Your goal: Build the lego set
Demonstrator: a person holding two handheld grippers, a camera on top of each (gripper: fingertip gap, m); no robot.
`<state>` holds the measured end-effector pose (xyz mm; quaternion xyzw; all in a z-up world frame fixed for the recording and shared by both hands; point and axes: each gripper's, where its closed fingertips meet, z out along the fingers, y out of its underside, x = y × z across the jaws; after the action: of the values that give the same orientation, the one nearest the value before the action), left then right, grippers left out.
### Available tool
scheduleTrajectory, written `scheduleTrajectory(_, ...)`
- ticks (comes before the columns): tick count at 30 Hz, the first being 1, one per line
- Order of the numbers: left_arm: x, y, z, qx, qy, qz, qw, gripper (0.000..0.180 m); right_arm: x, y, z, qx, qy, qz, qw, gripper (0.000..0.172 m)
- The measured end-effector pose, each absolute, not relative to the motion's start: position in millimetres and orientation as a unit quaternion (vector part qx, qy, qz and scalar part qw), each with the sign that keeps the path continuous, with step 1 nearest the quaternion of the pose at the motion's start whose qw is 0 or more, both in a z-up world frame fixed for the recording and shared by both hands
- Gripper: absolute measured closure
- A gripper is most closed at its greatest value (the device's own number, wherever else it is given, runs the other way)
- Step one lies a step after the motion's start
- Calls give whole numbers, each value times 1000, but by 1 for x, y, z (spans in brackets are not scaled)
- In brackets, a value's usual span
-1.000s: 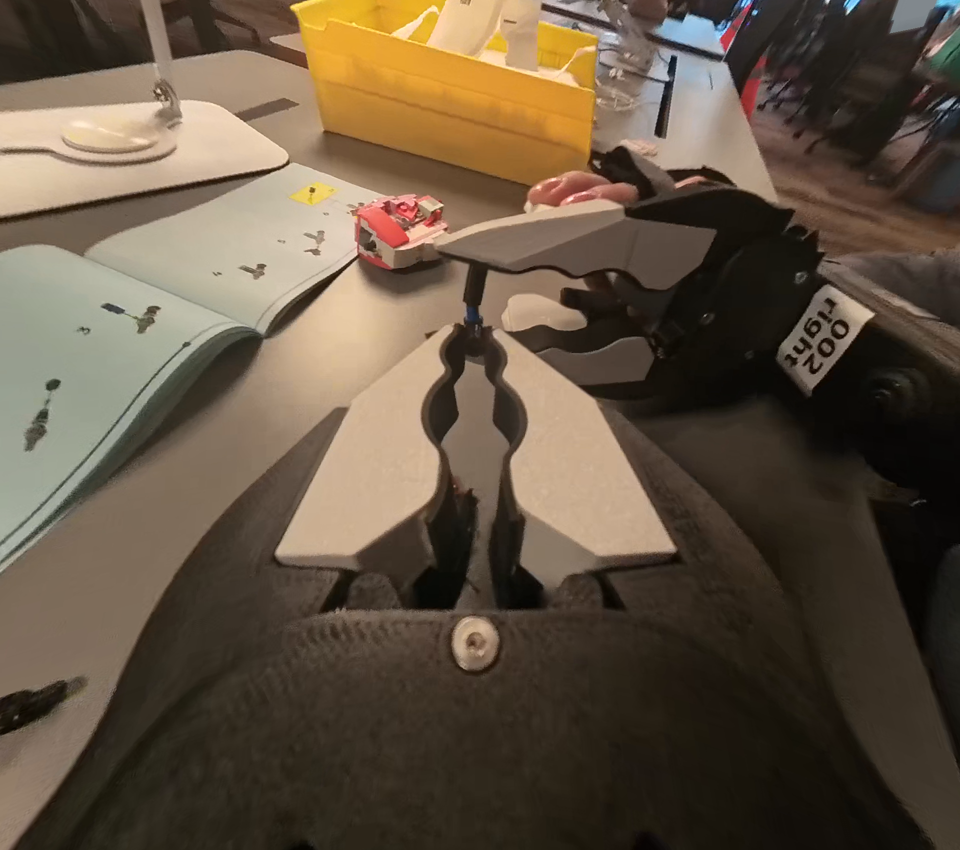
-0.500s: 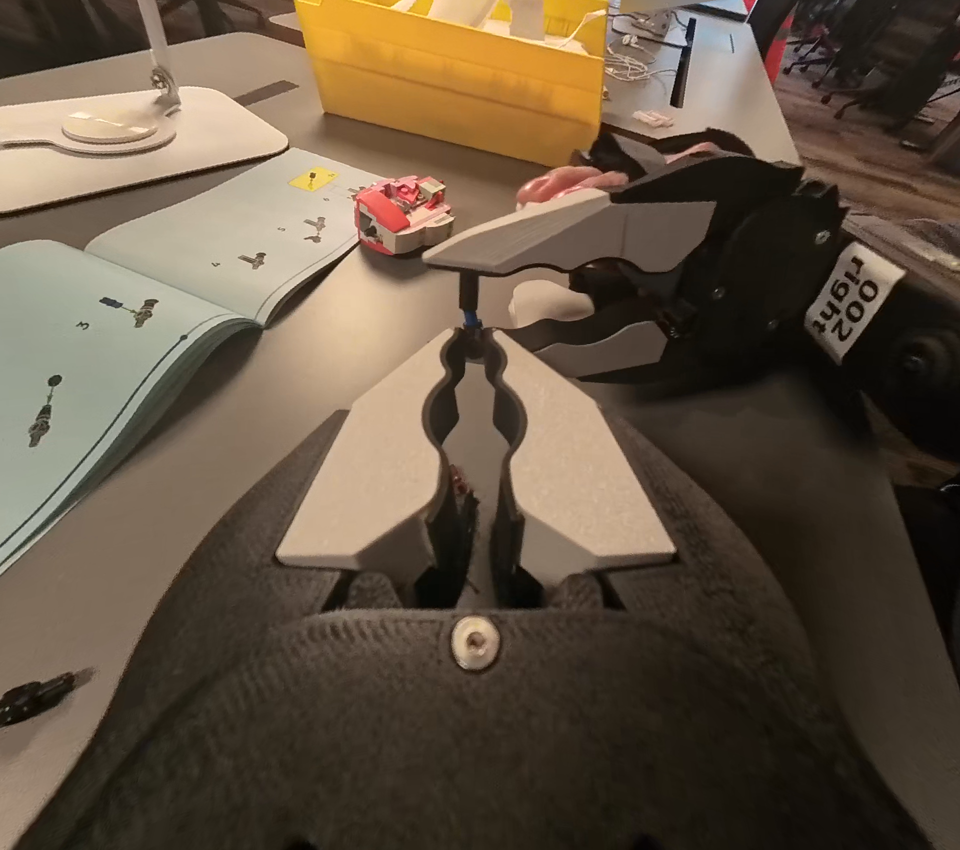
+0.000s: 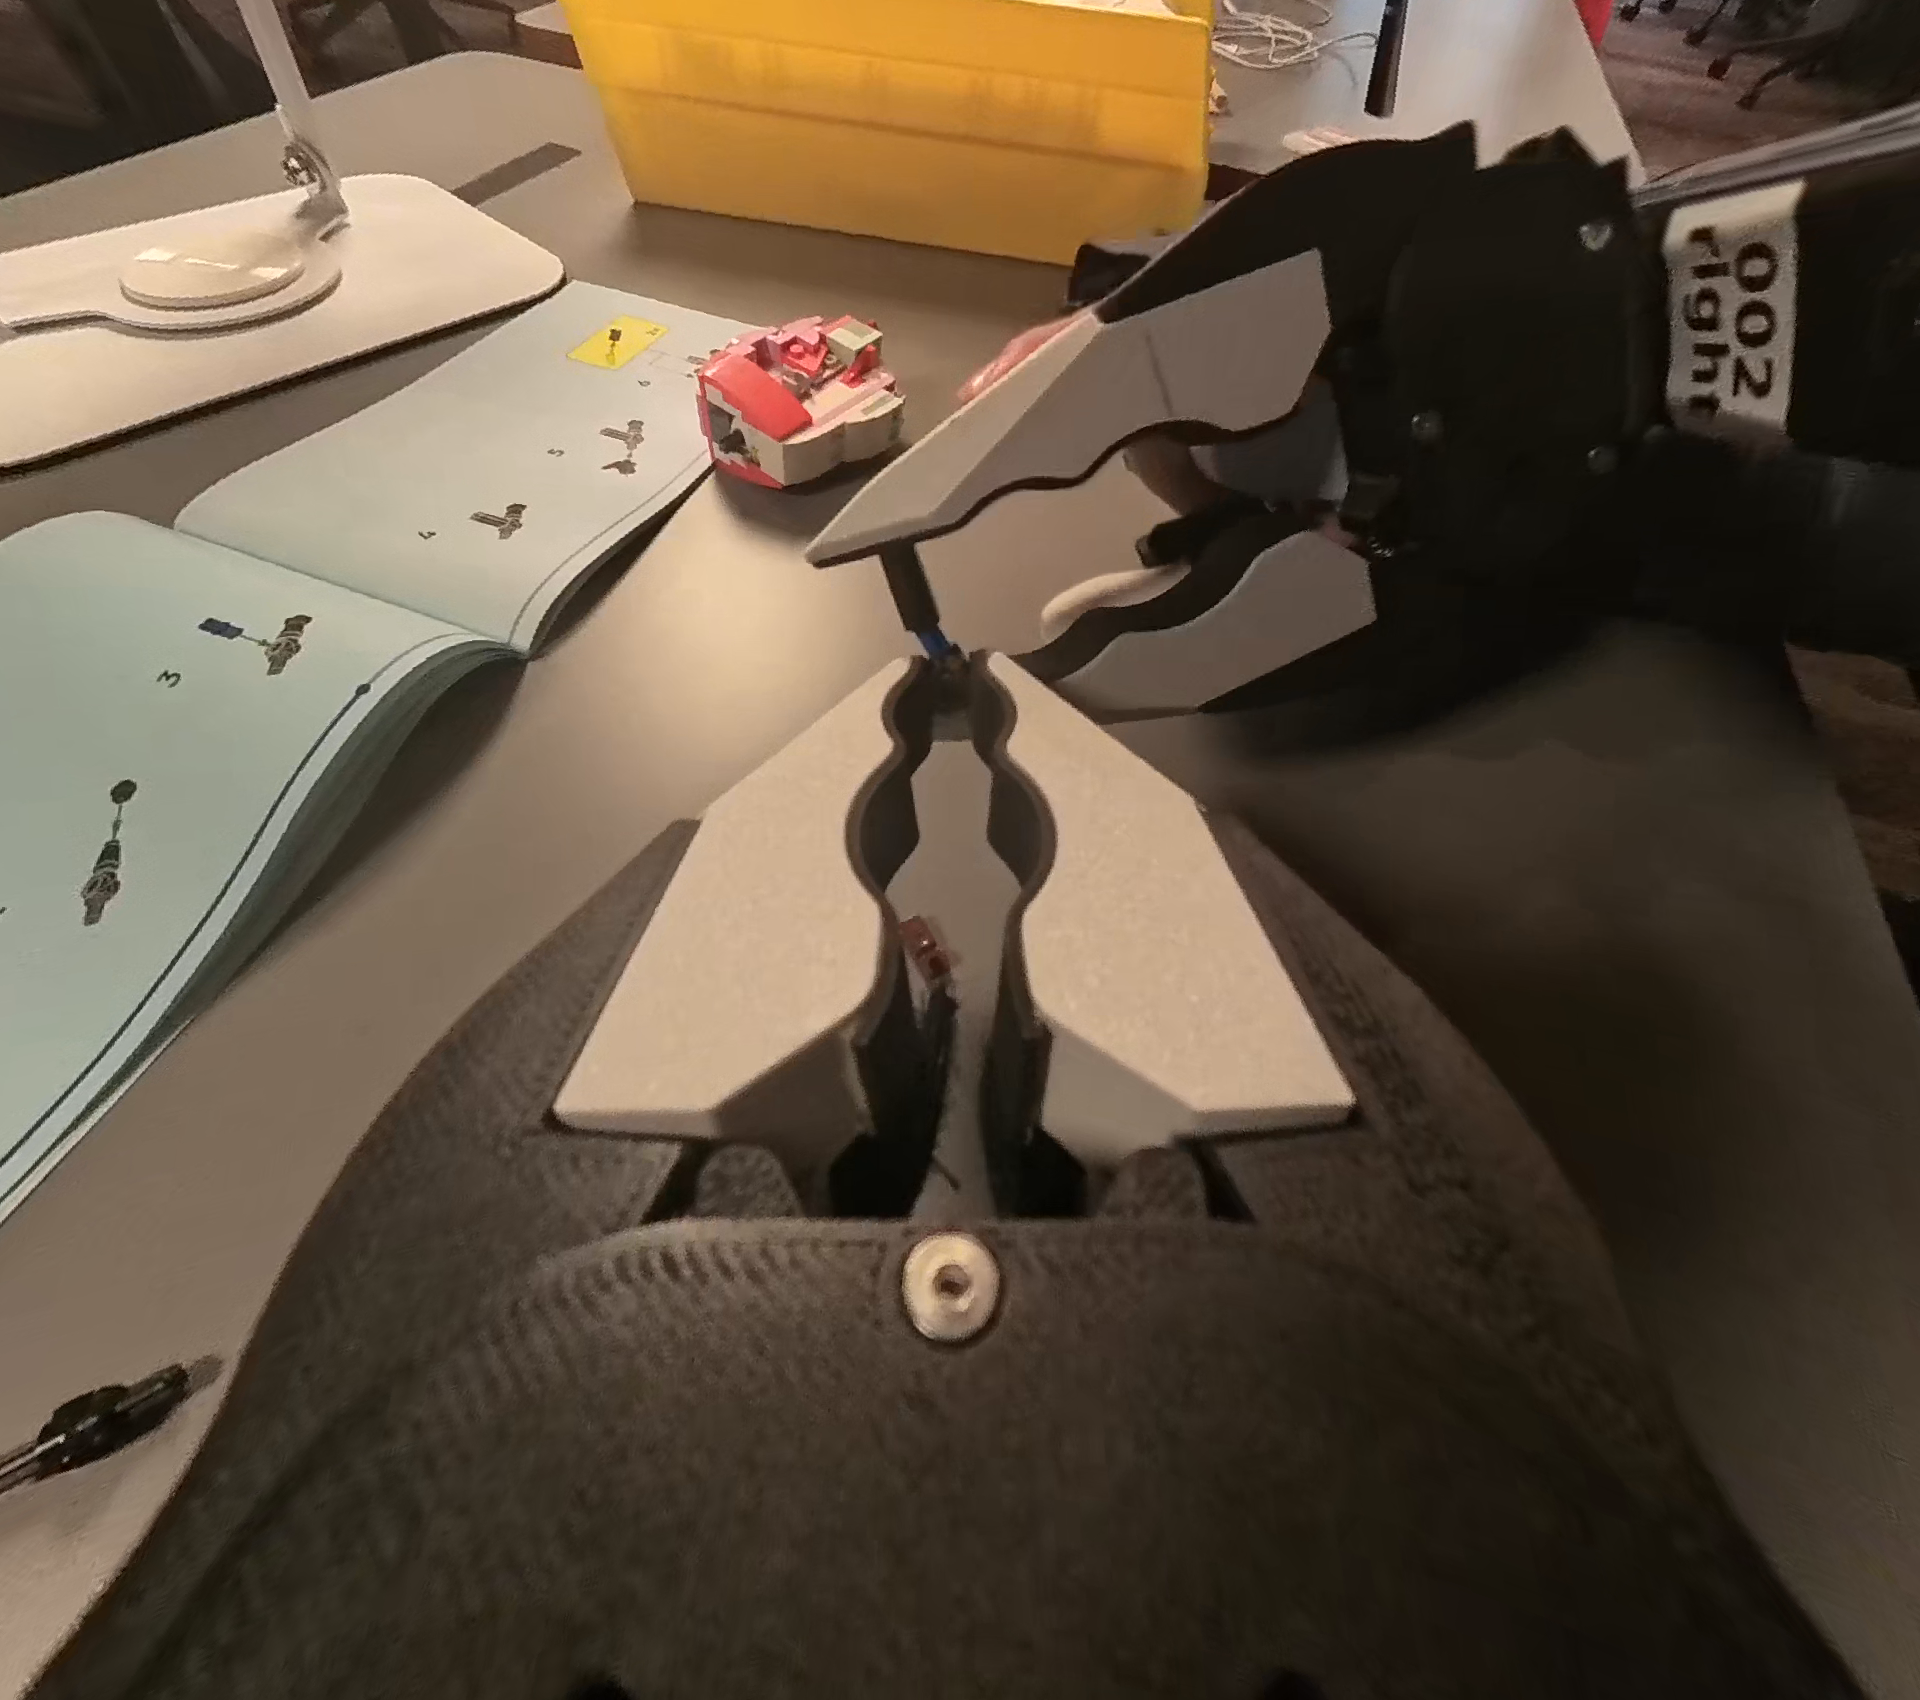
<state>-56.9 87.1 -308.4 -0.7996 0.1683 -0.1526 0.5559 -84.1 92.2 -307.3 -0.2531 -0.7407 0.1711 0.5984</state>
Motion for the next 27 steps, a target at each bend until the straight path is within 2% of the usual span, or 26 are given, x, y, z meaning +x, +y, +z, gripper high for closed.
scheduleTrajectory(5,-58,87,-306,-796,167,-149,563,175,-85,92,-304,-228,-733,142,625,141)
scheduleTrajectory(18,-54,87,-304,-789,165,-182,563,175,-74,90,-301,-224,-747,158,606,136)
scheduleTrajectory(24,-51,85,-300,-776,173,-208,570,174,-63,82,-286,-255,-731,289,563,130)
scheduleTrajectory(27,-43,79,-290,-752,193,-235,585,175,-58,80,-279,-306,-713,396,491,126)
